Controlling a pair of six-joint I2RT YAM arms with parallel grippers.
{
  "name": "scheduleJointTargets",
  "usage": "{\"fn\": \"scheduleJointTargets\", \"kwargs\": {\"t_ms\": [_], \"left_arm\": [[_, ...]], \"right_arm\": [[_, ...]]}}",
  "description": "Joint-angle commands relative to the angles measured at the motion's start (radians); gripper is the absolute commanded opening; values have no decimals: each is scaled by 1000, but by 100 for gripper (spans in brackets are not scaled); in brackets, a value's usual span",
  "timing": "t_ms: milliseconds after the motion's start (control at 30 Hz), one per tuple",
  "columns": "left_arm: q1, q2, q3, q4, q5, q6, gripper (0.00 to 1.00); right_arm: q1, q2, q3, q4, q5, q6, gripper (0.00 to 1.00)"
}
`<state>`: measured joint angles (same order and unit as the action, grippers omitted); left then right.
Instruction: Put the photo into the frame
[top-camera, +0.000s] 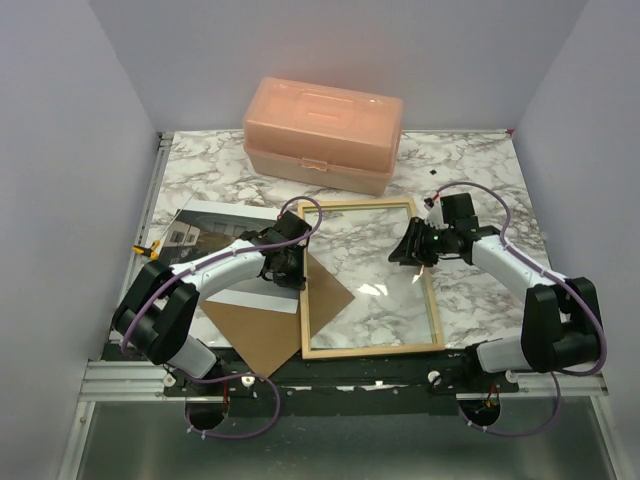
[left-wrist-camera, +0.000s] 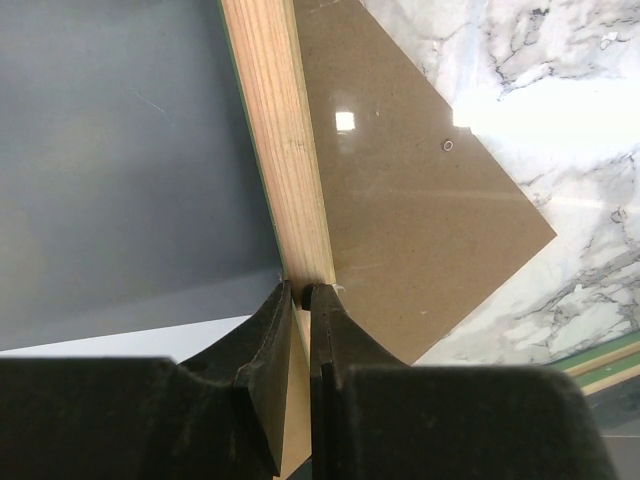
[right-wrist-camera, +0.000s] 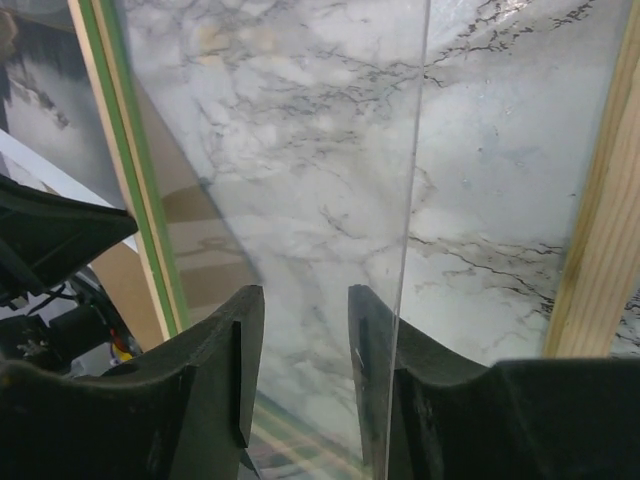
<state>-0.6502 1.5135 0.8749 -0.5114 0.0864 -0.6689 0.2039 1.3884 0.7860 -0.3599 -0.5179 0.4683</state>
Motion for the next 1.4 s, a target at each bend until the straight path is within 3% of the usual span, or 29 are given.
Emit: {"fn": "scheduleJointTargets", "kwargs": {"t_ms": [0, 100, 267, 800, 1367], "left_arm": [[-25, 61, -33, -19, -28, 23, 12], [-26, 64, -33, -19, -30, 22, 12], [-28, 70, -33, -19, -30, 22, 12], [-31, 71, -31, -27, -38, 25, 12], [-35, 78, -23, -40, -50, 32, 12]], "right_arm": [[10, 24, -10, 32, 26, -27, 50], [10, 32, -11, 27, 45, -34, 63], [12, 33, -19, 24, 73, -44, 74], [12, 76, -23, 14, 130, -39, 90], [24, 58, 31, -111, 325, -40, 100]]}}
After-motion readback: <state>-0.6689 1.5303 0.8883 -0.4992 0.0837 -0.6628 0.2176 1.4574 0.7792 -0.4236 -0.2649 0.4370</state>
